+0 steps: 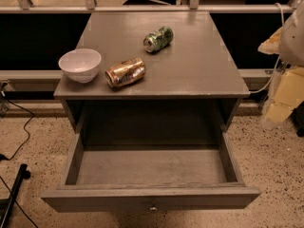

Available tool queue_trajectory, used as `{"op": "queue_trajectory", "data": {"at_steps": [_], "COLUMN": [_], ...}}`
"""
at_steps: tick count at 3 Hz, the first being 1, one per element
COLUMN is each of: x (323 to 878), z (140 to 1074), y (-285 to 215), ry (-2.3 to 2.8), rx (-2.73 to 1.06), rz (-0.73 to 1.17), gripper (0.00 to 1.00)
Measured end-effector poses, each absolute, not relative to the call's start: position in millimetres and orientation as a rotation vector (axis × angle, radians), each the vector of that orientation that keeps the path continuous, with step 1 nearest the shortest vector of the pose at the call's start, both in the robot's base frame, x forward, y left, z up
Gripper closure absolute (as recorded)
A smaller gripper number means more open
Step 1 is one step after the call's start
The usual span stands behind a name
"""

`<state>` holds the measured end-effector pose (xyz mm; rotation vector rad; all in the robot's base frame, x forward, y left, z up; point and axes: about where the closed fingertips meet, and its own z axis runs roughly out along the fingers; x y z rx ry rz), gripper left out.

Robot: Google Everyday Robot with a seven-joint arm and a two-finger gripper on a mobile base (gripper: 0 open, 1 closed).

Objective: Place orange can into top drawer

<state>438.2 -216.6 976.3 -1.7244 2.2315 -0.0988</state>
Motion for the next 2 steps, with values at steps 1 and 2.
{"op": "queue_trajectory", "data": {"at_steps": [1,2], "x": [438,479], "z": [976,968], "y": [-217,-165], "ry": [2.232,2.049], "rx": [-1.724,-1.851], "rz": [-0.099,-0.052], "gripper": [0.0,0.0]}}
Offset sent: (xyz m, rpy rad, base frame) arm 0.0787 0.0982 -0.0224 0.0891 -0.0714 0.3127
